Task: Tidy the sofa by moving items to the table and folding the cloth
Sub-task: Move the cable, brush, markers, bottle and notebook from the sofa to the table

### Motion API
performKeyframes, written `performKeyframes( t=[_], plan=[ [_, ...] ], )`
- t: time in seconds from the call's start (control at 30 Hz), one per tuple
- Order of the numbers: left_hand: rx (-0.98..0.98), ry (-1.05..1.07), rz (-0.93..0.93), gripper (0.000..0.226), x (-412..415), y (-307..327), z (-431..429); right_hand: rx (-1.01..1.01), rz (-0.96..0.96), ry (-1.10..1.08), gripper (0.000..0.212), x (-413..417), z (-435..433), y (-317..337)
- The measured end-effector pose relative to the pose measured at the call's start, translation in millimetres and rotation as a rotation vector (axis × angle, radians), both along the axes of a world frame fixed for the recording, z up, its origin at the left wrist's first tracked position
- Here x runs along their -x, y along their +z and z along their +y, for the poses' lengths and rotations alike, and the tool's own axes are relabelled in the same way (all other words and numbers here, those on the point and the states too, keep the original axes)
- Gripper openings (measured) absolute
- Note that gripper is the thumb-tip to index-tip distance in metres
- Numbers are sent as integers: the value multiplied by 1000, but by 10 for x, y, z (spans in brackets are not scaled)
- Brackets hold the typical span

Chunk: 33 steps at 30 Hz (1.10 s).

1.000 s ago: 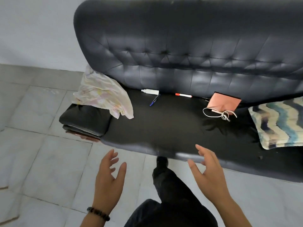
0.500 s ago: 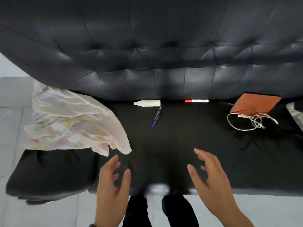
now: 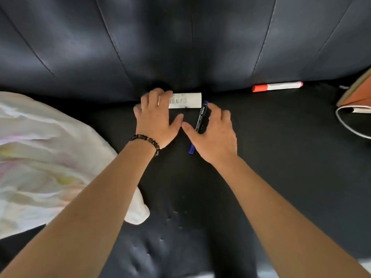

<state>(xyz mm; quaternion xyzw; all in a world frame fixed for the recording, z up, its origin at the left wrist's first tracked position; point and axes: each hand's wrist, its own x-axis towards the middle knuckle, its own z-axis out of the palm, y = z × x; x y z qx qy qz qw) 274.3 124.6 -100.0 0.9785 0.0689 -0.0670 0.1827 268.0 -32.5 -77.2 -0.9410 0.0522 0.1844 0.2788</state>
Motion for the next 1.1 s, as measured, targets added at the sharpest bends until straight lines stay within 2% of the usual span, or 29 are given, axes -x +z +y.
performKeyframes(
  t=[0.1,0.2,0.37,0.47,0.53,0.6,0.67,0.77,0.87,0.97,1.1],
  plan=[
    [-192,-46,-48,63,-79,-151,-22,48,-14,-9,77,-8,-17,-181],
    [-252,-39,-51,56,-124,-98,-65,22,-17,10,61,18,-79,-182],
    [-179,-42,39,48,-28,27,-39,17,45,43,50,208,-302,-37],
    [-103,41,109,44,92,109,-21,17,74,49,49,475,-492,20],
    [-14,75,138,43,272,206,-90,7,114,37,48,693,-636,77],
    [164,176,159,40,613,361,-256,-48,142,-9,47,925,-787,189],
    [348,325,146,33,1091,627,-477,-92,120,-36,48,1168,-932,378],
    [450,446,124,25,1795,1210,-774,-144,93,-115,48,1538,-1154,789],
    [554,553,99,31,2344,1921,-948,-203,84,-215,47,1894,-1357,1368],
    [594,585,81,42,2651,2668,-1054,-239,50,-293,46,2186,-1529,2050],
    [646,542,20,36,2792,3686,-1085,-277,-36,-354,45,2524,-1699,3069]
  ],
)
